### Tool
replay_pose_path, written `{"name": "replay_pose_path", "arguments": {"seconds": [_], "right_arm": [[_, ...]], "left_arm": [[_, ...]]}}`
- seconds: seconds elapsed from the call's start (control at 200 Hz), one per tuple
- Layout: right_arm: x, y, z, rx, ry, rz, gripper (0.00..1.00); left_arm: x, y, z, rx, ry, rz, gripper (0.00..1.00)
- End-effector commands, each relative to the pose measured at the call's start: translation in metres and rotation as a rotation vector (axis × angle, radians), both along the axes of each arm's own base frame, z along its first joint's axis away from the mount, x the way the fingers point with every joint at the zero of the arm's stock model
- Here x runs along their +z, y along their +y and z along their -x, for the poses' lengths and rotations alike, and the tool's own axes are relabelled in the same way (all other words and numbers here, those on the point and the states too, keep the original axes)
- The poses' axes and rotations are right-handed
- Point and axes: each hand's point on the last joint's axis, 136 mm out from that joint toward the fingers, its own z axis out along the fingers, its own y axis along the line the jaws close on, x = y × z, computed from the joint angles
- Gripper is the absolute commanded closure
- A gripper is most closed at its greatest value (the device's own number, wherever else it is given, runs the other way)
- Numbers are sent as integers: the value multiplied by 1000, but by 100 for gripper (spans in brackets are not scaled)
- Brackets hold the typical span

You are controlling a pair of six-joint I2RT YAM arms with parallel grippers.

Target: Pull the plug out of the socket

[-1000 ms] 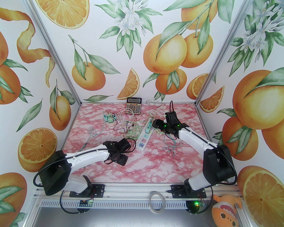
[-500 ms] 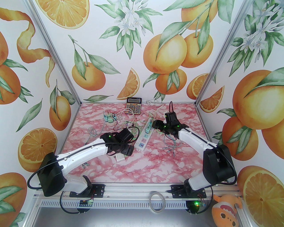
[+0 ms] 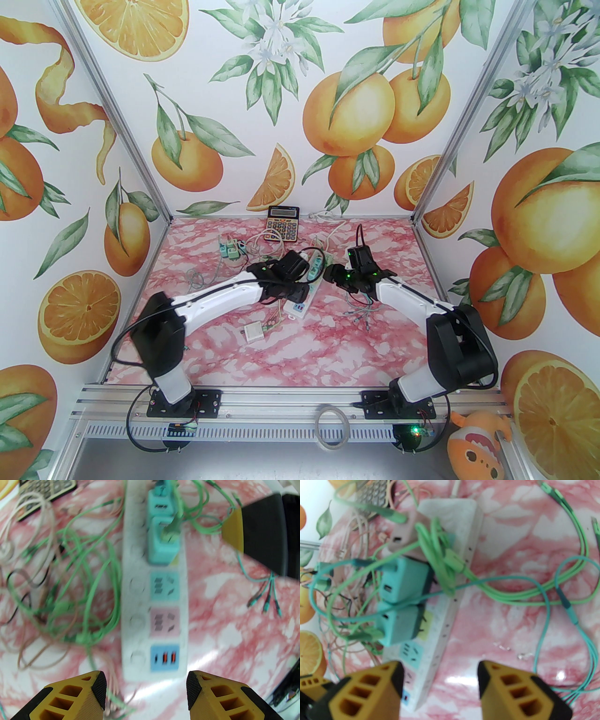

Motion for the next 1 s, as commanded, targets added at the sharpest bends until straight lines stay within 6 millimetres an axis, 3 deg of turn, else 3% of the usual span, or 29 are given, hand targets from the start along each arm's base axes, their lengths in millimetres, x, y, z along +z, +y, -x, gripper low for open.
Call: {"name": "replay_pose_path", "arguments": {"seconds": [0.0, 0.18, 0.375, 0.731, 0.846, 0.996], "right_arm": [[-4, 3, 5, 5, 11, -18, 44], [-11, -2, 12, 9, 27, -5, 45], [-18, -3, 13, 13, 37, -9, 47], [-21, -1, -2, 4, 42, -52, 49], [-22, 4, -8, 16, 43, -76, 50], [-28, 12, -19, 20, 53, -127, 56]], "left_arm": [[16, -29, -28, -51, -86, 47, 44], [-6, -53, -49, -102, -75, 17, 47], [-27, -58, -69, -83, -38, 2, 49], [-53, -59, -79, -96, -14, -29, 55], [-54, -57, -78, -99, -11, -34, 69], [-52, -57, -77, -101, -13, -34, 74]]}}
